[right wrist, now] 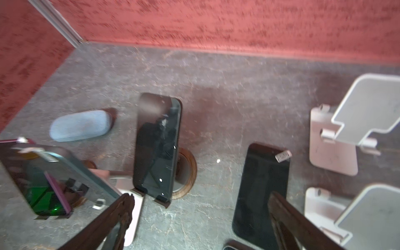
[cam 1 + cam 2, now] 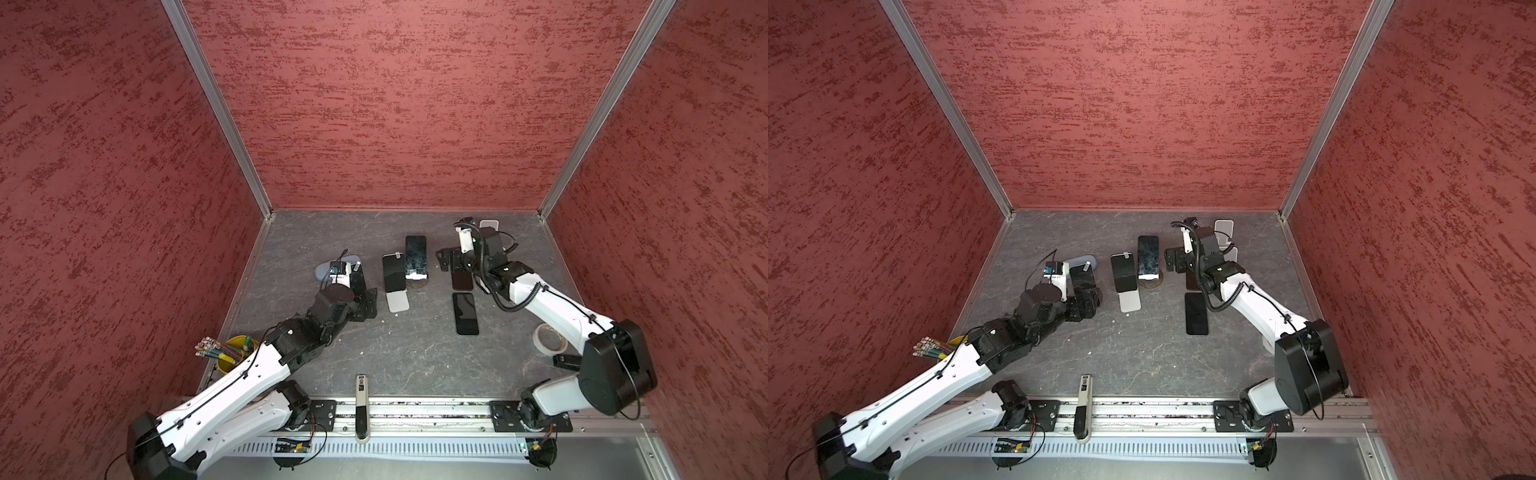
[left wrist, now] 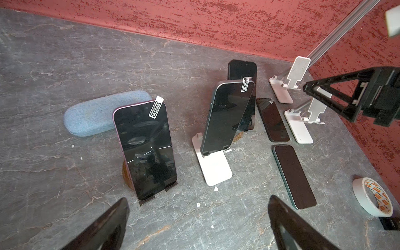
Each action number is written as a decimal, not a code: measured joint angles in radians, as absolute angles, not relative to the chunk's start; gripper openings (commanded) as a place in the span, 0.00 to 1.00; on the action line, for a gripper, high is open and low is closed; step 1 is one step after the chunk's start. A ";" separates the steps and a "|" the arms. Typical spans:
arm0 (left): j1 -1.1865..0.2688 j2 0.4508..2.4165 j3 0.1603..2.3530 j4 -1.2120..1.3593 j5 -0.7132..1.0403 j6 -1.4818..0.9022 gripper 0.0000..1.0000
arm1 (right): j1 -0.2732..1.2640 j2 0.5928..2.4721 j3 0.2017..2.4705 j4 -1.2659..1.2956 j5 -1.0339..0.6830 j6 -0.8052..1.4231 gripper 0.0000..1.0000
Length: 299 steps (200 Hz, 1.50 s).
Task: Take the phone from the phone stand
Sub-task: 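Swing the right gripper back toward the phones standing on stands, then reach the left gripper to the teal-edged phone on the white stand and grasp it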
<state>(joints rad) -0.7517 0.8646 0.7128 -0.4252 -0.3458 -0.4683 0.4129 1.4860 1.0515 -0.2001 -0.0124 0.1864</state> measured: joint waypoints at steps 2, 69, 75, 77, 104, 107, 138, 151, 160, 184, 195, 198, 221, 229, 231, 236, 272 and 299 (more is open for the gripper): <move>-0.752 0.868 0.713 -0.423 -0.345 -0.469 0.99 | 0.413 1.489 1.052 -0.204 -0.011 0.189 0.99; -0.789 1.040 0.770 -0.368 -0.364 -0.508 1.00 | 0.414 1.502 1.040 -0.226 -0.002 0.249 0.99; -0.791 1.054 0.778 -0.360 -0.367 -0.510 1.00 | 0.414 1.502 1.037 -0.226 -0.002 0.253 0.99; -0.791 1.058 0.782 -0.358 -0.368 -0.512 1.00 | 0.414 1.502 1.036 -0.225 -0.002 0.255 0.99; -0.793 1.140 0.839 -0.338 -0.379 -0.531 0.99 | 0.414 1.500 1.029 -0.221 -0.002 0.270 0.99; -0.793 1.149 0.845 -0.337 -0.380 -0.533 1.00 | 0.414 1.500 1.028 -0.220 -0.002 0.271 0.99; -0.798 1.243 0.912 -0.337 -0.402 -0.558 1.00 | 0.414 1.488 1.015 -0.207 -0.002 0.282 0.99; -0.800 1.280 0.936 -0.337 -0.409 -0.569 1.00 | 0.414 1.486 1.011 -0.204 -0.002 0.285 0.99; -0.803 1.308 0.953 -0.337 -0.419 -0.573 1.00 | 0.414 1.485 1.007 -0.199 -0.003 0.286 0.99; -0.815 1.374 0.993 -0.337 -0.454 -0.582 1.00 | 0.414 1.483 0.997 -0.191 -0.003 0.289 0.99; -0.822 1.404 1.008 -0.335 -0.475 -0.587 1.00 | 0.414 1.483 0.992 -0.186 -0.004 0.289 0.99; -0.823 1.410 1.011 -0.335 -0.480 -0.587 1.00 | 0.414 1.483 0.991 -0.184 -0.004 0.289 0.99; -0.835 1.478 1.036 -0.323 -0.519 -0.591 1.00 | 0.414 1.483 0.981 -0.177 -0.004 0.289 0.99; -0.838 1.502 1.044 -0.318 -0.533 -0.591 1.00 | 0.414 1.483 0.978 -0.176 -0.005 0.289 0.99; -0.839 1.505 1.045 -0.318 -0.535 -0.591 1.00 | 0.414 1.483 0.978 -0.176 -0.005 0.289 0.99; -0.841 1.520 1.048 -0.313 -0.545 -0.592 1.00 | 0.414 1.483 0.976 -0.174 -0.006 0.289 0.99; -0.853 1.601 1.059 -0.268 -0.606 -0.592 1.00 | 0.414 1.483 0.965 -0.165 -0.014 0.289 0.99; -0.854 1.645 1.065 -0.239 -0.638 -0.594 1.00 | 0.414 1.483 0.958 -0.161 -0.019 0.288 0.99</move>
